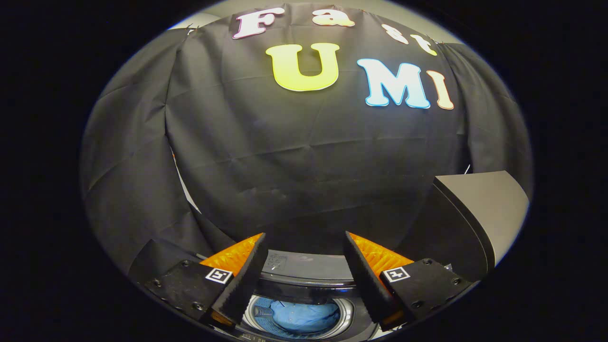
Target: Put the clothes into the washing machine and then close the washing machine lid.
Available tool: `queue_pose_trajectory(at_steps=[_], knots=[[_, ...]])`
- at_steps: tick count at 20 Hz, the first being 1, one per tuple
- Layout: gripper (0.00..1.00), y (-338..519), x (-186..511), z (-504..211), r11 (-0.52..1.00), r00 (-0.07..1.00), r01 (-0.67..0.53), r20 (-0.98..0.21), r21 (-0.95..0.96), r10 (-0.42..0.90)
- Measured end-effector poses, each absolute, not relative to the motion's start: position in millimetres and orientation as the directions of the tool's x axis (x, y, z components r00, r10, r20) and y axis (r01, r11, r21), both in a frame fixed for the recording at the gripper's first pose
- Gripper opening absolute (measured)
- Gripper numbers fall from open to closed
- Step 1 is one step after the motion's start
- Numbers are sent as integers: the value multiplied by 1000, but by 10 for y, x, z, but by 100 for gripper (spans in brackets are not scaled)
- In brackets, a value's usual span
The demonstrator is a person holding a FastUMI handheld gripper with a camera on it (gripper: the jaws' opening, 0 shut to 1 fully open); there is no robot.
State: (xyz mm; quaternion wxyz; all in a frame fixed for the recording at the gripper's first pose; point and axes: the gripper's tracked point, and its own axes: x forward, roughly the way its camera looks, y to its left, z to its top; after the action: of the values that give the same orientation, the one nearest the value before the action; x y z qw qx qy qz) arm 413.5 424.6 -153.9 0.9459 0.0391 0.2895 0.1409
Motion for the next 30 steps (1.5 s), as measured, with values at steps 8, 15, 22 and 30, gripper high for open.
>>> queue_pose_trajectory(at_steps=[8, 15, 22, 30], knots=[[98, 4217, 3788, -1626, 956, 804, -248, -518, 155, 292], [98, 4240, 3332, -1792, 943, 782, -280, -528, 181, 333], [99, 4144, 3046, -1551, 930, 811, -301, -457, 211, 366], [99, 3670, 2630, -1008, 897, 842, -401, -313, 185, 440]])
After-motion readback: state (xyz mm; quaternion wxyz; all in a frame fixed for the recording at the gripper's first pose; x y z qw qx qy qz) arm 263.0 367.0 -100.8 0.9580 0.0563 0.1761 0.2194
